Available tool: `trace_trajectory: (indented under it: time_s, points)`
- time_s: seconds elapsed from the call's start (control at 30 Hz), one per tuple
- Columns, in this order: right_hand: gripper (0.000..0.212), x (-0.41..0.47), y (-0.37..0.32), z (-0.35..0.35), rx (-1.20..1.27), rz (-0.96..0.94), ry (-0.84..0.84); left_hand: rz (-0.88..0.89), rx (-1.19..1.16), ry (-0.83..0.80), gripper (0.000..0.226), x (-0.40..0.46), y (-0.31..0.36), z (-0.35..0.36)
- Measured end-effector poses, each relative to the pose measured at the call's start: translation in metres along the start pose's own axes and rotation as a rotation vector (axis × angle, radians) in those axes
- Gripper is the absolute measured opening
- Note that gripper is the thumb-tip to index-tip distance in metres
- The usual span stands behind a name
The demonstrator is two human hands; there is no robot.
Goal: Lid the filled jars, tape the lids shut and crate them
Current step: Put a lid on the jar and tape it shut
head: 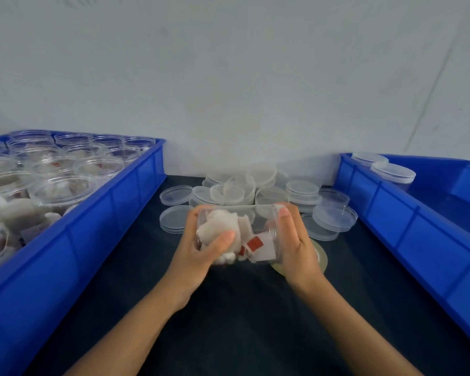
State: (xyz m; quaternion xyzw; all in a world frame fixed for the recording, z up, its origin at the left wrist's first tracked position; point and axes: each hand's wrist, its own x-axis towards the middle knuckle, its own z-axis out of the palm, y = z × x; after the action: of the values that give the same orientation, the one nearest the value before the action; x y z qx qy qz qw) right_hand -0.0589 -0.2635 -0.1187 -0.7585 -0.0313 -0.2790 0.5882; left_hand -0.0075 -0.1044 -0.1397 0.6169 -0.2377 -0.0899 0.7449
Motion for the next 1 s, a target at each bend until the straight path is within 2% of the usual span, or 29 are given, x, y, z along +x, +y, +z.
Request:
trace_trajectory:
  time_s: [0.13,0.23,0.33,0.4,0.43,0.5,0.57,0.6,0.63,0.67,0.7,0.73,0.8,0.83,0.87,0.93,1.0]
  points:
    - [0.039,-0.005,-0.002,0.001,0.053,0.052,0.035,0.054,0.041,-0.007,0.058,0.001,0.0,0.001]
    - [0.053,-0.003,-0.003,-0.005,0.054,0.11,-0.092,-0.018,-0.038,0.017,0.054,0.002,0.0,0.004]
    - [0.058,-0.011,-0.008,-0.008,0.026,0.007,-0.203,-0.117,-0.147,-0.074,0.05,0.002,0.003,0.001]
    - [0.054,-0.009,-0.007,-0.009,-0.079,-0.093,-0.197,-0.159,-0.168,-0.14,0.047,0.001,0.004,0.001]
    - [0.052,-0.009,-0.004,-0.009,-0.089,-0.114,-0.174,-0.145,-0.162,-0.132,0.048,0.0,0.003,0.002]
    - [0.055,-0.01,-0.005,-0.006,0.049,0.031,-0.154,-0.019,-0.076,-0.047,0.06,0.0,0.0,0.002]
    - [0.068,-0.009,-0.006,-0.006,0.188,0.236,-0.18,0.138,0.02,-0.023,0.071,-0.001,-0.002,0.003]
    - [0.081,-0.01,-0.011,-0.007,0.181,0.24,-0.244,0.165,0.041,-0.026,0.072,-0.002,-0.003,0.004]
    - [0.102,-0.01,-0.016,-0.01,0.153,0.221,-0.284,0.145,0.028,-0.018,0.072,-0.002,-0.002,0.004]
    - [0.129,-0.004,-0.02,-0.014,0.098,0.199,-0.258,0.097,-0.015,-0.003,0.071,-0.001,-0.002,0.005]
    - [0.145,0.004,-0.023,-0.013,0.062,0.21,-0.187,0.042,-0.077,0.003,0.07,0.001,-0.001,0.004]
    - [0.134,0.008,-0.027,-0.009,0.063,0.18,-0.175,0.0,-0.136,0.001,0.067,0.002,-0.001,0.003]
    - [0.069,-0.001,-0.027,-0.01,0.163,0.157,-0.241,-0.021,-0.168,0.001,0.06,0.003,-0.001,0.002]
    - [0.055,-0.003,-0.02,-0.012,0.185,0.194,-0.246,-0.017,-0.151,0.014,0.062,0.003,-0.002,0.001]
    - [0.054,-0.006,-0.016,-0.014,0.166,0.241,-0.22,-0.016,-0.126,0.03,0.064,0.002,-0.002,0.001]
    - [0.076,0.001,-0.014,-0.01,0.123,0.268,-0.183,-0.034,-0.093,0.049,0.062,0.002,-0.004,0.0]
    - [0.08,0.007,-0.015,-0.011,0.112,0.199,-0.179,-0.072,-0.126,0.037,0.059,0.003,-0.006,0.001]
